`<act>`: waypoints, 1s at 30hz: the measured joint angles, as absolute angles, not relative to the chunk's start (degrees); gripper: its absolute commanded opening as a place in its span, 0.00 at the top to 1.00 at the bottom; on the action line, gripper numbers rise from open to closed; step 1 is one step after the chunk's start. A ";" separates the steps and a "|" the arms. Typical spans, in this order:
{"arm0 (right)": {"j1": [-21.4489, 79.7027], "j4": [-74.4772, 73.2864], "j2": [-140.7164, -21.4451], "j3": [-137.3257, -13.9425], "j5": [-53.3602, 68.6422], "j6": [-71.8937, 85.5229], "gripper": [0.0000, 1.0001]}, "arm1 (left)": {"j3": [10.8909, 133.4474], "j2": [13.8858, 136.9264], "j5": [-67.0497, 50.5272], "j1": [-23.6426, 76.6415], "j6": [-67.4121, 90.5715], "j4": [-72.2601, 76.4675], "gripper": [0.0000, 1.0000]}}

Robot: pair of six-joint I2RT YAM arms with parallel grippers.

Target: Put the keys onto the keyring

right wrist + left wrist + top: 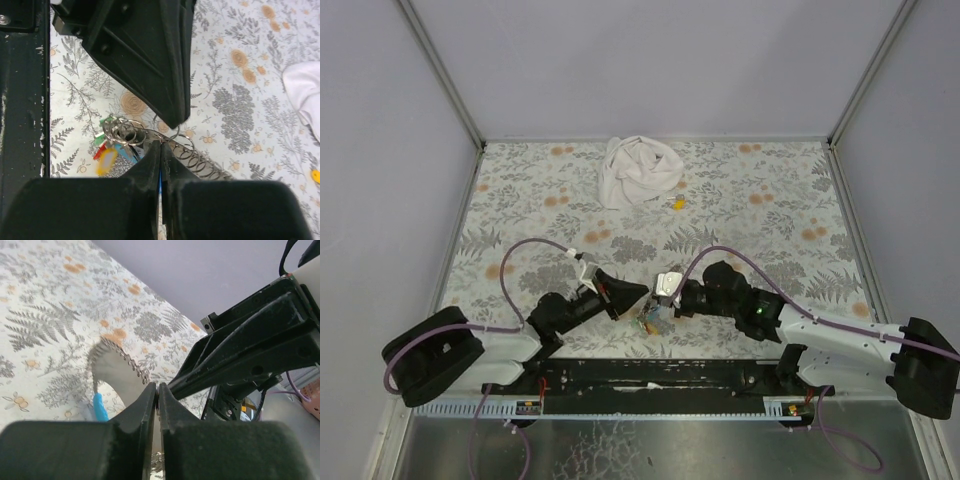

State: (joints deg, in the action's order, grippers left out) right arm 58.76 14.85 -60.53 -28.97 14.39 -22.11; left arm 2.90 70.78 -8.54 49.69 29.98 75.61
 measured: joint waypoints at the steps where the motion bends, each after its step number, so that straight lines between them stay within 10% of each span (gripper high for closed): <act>1: 58.78 14.13 -59.72 -29.21 13.98 -22.41 1.00 | 2.48 69.47 -8.32 49.82 29.82 75.37 0.86; 13: 58.87 3.84 -58.35 -33.30 12.53 -25.36 1.00 | 2.70 45.95 -9.89 45.21 22.24 56.03 0.59; 30: 58.87 -4.16 -64.77 -39.77 12.47 -23.33 1.00 | 5.67 60.29 -16.19 42.54 20.64 49.25 0.51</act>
State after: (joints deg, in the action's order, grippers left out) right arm 58.87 -4.16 -64.77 -39.77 12.47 -23.33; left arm 5.67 60.29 -16.19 42.54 20.64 49.25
